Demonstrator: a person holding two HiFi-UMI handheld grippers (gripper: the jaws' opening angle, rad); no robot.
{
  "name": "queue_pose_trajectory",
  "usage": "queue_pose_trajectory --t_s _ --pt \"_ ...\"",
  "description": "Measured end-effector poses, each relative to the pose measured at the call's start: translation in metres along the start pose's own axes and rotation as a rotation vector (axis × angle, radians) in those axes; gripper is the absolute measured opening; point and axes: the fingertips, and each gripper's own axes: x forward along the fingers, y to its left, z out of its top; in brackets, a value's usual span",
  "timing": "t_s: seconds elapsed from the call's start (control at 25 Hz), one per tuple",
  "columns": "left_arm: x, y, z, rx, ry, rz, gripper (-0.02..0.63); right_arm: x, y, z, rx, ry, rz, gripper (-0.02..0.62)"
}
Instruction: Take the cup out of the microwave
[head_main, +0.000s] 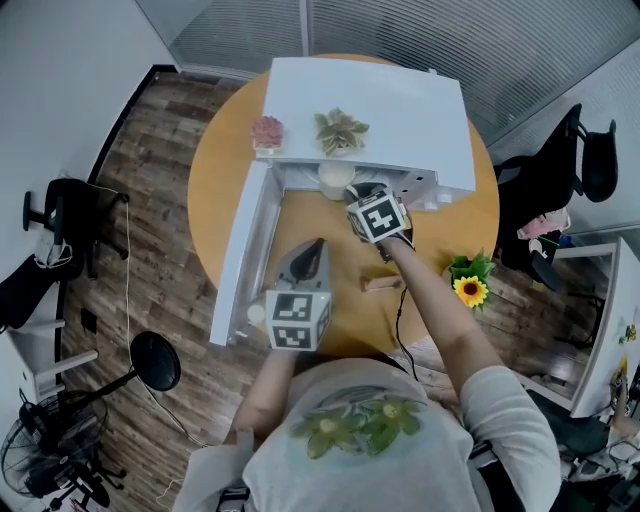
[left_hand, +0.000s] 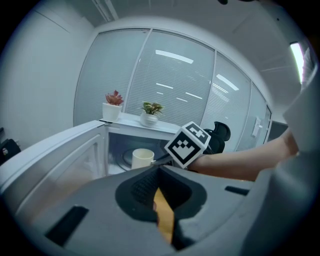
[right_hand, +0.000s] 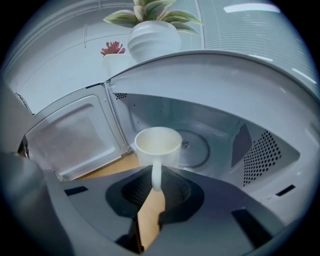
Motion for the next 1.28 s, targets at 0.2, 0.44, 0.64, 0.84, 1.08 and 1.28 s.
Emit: queue_pose_trajectory --t_s 0.2,0.44,0.64,0.84,1.08,1.28 --pt "-0.005 -0.005 -0.001 0.006 -0.003 -0.003 0.003 -0.014 0.004 -0.001 -0.003 -0.014 0.006 0.061" --pt "-0.014 -0.007 0.0 0.01 -0.013 0.007 0.003 -0.033 0.016 0.001 -0.001 -0.037 0.032 0.063" --pt "-0.019 -0.004 0.004 0.011 -0.03 0.019 0.003 -0.047 0.025 0.0 0.001 -0.042 0.046 0.063" --pt "-0.024 -0.006 0.005 0.013 -0.04 0.027 0.003 -0.065 0.034 -0.001 -0.003 -0.058 0.066 0.063" --pt "-0.029 -0.008 0.004 0.018 -0.044 0.031 0.003 -0.088 0.048 0.002 0.009 -0.105 0.09 0.063" --pt "-0.035 -0.009 0.004 0.018 -0.051 0.038 0.003 -0.112 0.059 0.006 0.044 -0.162 0.112 0.063"
